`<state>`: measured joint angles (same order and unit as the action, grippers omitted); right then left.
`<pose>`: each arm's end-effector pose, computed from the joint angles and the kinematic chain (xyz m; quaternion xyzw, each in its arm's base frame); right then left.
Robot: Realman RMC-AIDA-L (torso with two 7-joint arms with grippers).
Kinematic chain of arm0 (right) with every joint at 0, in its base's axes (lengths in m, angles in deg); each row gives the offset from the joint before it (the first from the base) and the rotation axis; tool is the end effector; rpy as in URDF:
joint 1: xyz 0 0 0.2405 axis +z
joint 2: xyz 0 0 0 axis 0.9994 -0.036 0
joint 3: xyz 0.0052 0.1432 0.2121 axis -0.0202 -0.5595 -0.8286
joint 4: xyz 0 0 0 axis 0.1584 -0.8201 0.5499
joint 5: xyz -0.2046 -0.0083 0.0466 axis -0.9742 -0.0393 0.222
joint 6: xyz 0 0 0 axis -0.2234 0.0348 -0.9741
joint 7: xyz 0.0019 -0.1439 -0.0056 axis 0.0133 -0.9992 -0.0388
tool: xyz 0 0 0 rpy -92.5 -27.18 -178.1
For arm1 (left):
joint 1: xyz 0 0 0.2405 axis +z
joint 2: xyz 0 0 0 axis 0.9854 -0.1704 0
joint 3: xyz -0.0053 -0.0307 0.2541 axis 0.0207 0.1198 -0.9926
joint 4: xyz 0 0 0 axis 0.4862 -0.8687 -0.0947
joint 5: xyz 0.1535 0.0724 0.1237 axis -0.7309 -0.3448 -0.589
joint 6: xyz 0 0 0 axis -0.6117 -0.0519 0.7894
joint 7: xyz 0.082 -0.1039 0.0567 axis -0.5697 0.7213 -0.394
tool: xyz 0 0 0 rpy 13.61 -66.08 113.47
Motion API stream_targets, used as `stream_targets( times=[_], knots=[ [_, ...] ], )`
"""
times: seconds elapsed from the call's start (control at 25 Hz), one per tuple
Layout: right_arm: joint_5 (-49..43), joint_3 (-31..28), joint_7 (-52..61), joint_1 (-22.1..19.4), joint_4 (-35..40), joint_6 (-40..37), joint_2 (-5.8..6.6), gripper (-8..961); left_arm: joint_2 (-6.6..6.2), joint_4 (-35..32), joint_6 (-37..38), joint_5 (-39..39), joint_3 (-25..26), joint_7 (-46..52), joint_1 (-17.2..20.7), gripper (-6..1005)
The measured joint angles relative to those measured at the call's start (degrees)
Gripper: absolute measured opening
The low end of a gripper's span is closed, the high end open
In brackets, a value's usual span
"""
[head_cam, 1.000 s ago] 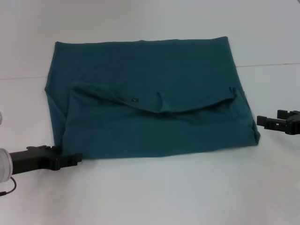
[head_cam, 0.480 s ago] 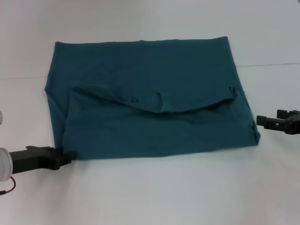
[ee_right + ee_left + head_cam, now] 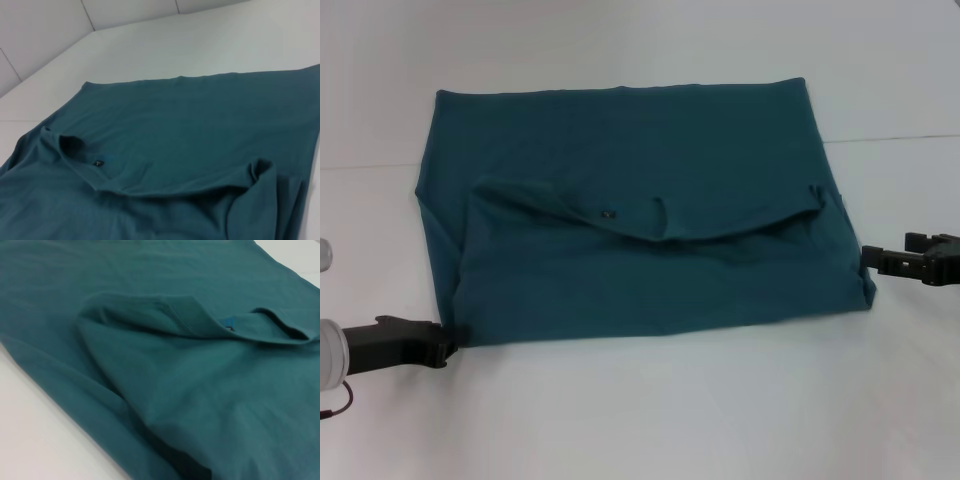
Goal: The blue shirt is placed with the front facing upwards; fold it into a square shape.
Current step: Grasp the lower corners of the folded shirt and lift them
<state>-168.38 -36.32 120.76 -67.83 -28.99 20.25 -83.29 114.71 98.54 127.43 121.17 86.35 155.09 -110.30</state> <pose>0.3319 0.3425 0.0695 -0.8265 0.4226 0.1736 0.3289 -0.3177 0.3606 -0.0136 -0.8706 -0.4029 -0.0776 0.2714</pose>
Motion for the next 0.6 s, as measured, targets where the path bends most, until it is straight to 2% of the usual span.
stream_targets(
  times=[0.2, 0.6],
  knots=[
    [0.0, -0.02, 0.0, 0.1, 0.0, 0.0, -0.02, 916, 0.04, 0.0, -0.16, 0.0, -0.06, 0.0, 0.12, 42],
    [0.0, -0.86, 0.0, -0.3, -0.38, 0.0, 0.2, 916, 0.06, 0.01, 0.26, -0.22, -0.48, -0.04, 0.2, 35]
  ],
)
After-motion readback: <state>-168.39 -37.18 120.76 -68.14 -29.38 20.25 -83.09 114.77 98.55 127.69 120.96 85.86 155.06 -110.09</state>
